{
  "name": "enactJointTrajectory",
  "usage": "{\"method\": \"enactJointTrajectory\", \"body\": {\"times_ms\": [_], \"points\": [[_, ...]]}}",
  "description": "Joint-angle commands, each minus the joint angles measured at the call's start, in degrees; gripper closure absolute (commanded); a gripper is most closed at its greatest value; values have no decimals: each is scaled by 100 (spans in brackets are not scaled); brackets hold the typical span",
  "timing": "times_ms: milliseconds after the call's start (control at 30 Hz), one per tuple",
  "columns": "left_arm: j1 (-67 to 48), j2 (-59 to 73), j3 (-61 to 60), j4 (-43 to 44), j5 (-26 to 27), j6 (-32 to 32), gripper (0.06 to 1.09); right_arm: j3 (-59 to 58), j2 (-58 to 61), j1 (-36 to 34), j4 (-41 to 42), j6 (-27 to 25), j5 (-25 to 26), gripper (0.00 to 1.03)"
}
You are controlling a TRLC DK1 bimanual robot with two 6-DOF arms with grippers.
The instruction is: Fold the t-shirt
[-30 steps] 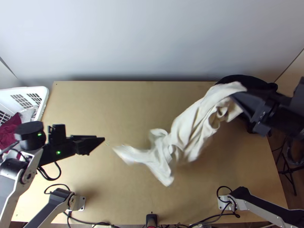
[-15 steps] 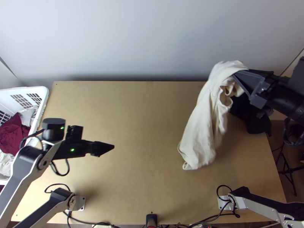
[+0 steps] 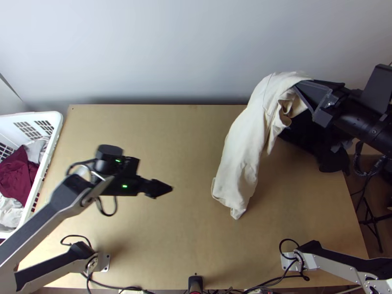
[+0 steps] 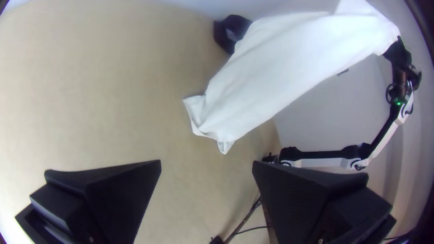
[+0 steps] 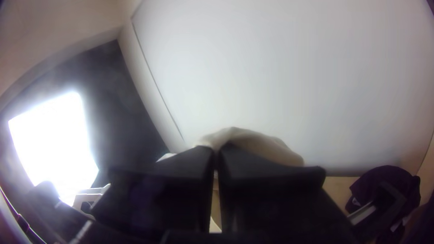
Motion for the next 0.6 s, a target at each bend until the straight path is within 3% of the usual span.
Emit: {"method": "enactJointTrajectory", "body": {"times_ms": [0, 133, 267, 400, 567], "points": [[-1215, 606, -123, 1430, -601, -621, 10, -14, 59, 33, 209, 69, 131, 100], [-2006, 1194, 53, 2221, -1366, -744, 10, -14, 77, 147, 261, 131, 228, 100], [-2559, 1915, 176, 2854, -2271, -392, 10, -14, 77, 209, 279, 306, 254, 100], [-3254, 2451, 369, 3223, -2719, 91, 10, -93, 77, 209, 279, 359, 307, 100], [-3825, 3295, 914, 3495, -3326, 214, 10, -66, 86, 209, 279, 377, 316, 100]]}}
